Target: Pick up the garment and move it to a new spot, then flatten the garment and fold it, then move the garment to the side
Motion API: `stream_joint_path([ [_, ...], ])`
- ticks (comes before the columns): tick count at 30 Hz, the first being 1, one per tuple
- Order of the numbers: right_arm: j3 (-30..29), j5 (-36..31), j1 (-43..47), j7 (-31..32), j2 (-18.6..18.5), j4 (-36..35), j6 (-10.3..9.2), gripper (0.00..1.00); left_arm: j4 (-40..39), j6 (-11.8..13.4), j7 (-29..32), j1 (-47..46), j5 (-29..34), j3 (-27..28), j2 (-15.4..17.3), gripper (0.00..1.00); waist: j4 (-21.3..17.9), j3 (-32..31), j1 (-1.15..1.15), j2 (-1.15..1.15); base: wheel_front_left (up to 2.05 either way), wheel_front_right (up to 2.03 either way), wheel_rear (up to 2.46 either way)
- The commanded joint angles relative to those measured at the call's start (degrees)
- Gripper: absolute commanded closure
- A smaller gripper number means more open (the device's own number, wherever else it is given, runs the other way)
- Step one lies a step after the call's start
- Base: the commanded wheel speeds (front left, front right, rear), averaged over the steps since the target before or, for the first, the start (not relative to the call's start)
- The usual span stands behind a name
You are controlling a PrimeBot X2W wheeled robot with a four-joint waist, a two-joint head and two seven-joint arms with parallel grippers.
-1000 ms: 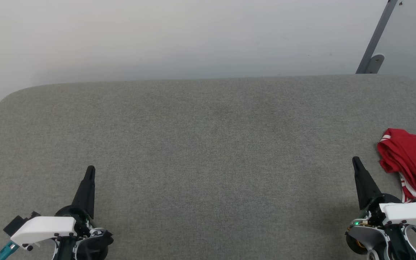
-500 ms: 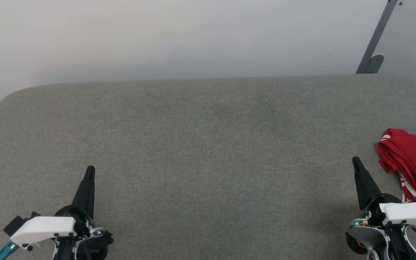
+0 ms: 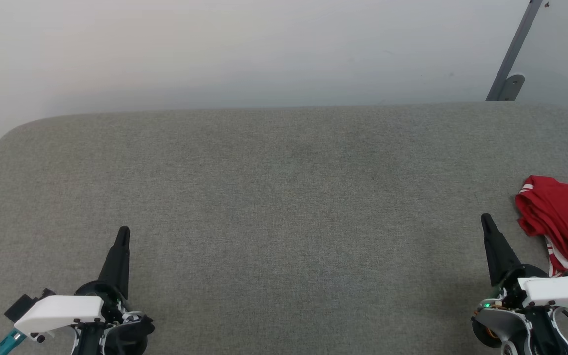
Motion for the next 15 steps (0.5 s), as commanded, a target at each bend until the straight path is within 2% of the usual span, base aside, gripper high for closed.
stream_joint_path([
  [1,-0.04,0.22,-0.22,0.13,0.08,-0.09,0.0,1.0,0.0,0.12,0.19,-0.74,0.26,0.23,-0.12,1.0,0.0,0.0,0.0,0.0,0.0,0.0,0.0],
  [15,-0.04,0.23,-0.22,0.13,0.08,-0.09,0.0,1.0,0.01,0.12,0.35,-0.75,0.37,0.37,-0.2,1.0,0.0,0.0,0.0,0.0,0.0,0.0,0.0],
])
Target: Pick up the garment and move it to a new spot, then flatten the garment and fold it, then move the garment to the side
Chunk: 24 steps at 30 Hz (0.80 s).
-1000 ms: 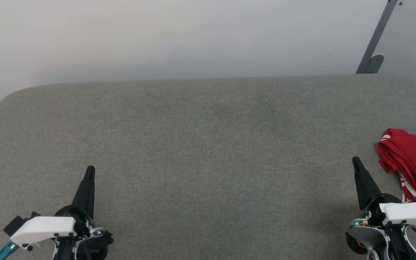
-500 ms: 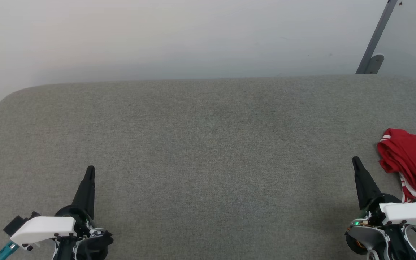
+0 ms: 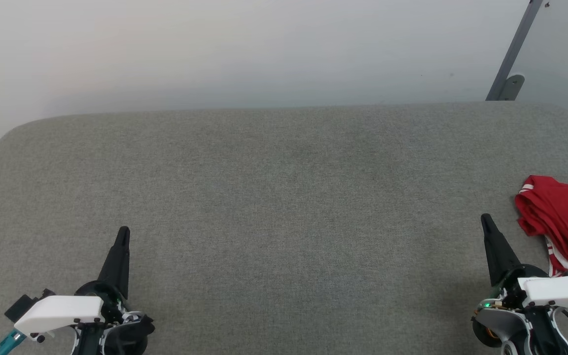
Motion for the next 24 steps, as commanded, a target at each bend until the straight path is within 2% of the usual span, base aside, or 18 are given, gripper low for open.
stream_joint_path([
  [1,-0.04,0.23,-0.22,0.12,0.08,-0.09,0.0,1.0,0.01,0.12,0.21,-0.75,0.25,0.26,-0.12,1.0,0.0,0.0,0.0,0.0,0.0,0.0,0.0],
  [24,-0.03,0.23,-0.22,0.11,0.08,-0.09,0.0,1.0,0.02,0.12,0.31,-0.77,0.36,0.43,-0.25,1.0,0.0,0.0,0.0,0.0,0.0,0.0,0.0],
])
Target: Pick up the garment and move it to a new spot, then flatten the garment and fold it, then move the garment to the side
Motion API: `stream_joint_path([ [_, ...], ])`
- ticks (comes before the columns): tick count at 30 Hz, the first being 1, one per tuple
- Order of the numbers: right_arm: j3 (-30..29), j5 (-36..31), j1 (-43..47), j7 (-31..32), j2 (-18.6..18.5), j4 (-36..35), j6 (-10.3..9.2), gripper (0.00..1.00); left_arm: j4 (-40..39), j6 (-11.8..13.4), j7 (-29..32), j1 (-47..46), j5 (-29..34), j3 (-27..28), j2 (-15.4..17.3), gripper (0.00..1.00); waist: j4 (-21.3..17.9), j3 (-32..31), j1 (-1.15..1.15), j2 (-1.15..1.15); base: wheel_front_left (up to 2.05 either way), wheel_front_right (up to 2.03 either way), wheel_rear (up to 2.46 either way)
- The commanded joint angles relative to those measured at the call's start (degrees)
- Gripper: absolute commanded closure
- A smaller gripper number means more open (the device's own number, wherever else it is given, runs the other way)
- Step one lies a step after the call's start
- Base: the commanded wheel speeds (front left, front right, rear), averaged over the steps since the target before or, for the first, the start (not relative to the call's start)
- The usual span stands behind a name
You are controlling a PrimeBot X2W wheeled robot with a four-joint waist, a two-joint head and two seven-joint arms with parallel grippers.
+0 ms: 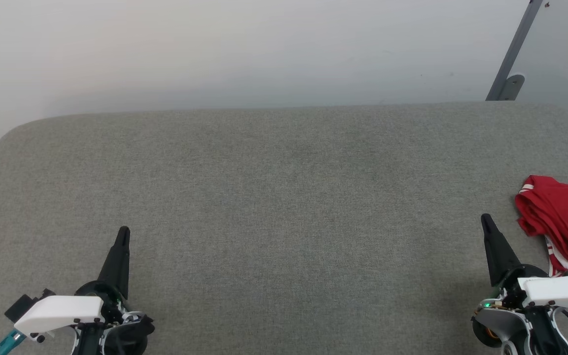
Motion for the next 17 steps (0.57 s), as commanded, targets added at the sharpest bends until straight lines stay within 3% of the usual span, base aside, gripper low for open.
stream_joint_path([
  [1,-0.03,0.23,-0.22,0.13,0.08,-0.09,0.0,1.0,0.02,0.12,0.13,-0.77,0.18,0.26,-0.13,1.0,0.0,0.0,0.0,0.0,0.0,0.0,0.0],
  [17,-0.03,0.24,-0.22,0.12,0.08,-0.09,0.0,1.0,0.01,0.12,0.23,-0.79,0.26,0.35,-0.18,1.0,0.0,0.0,0.0,0.0,0.0,0.0,0.0],
])
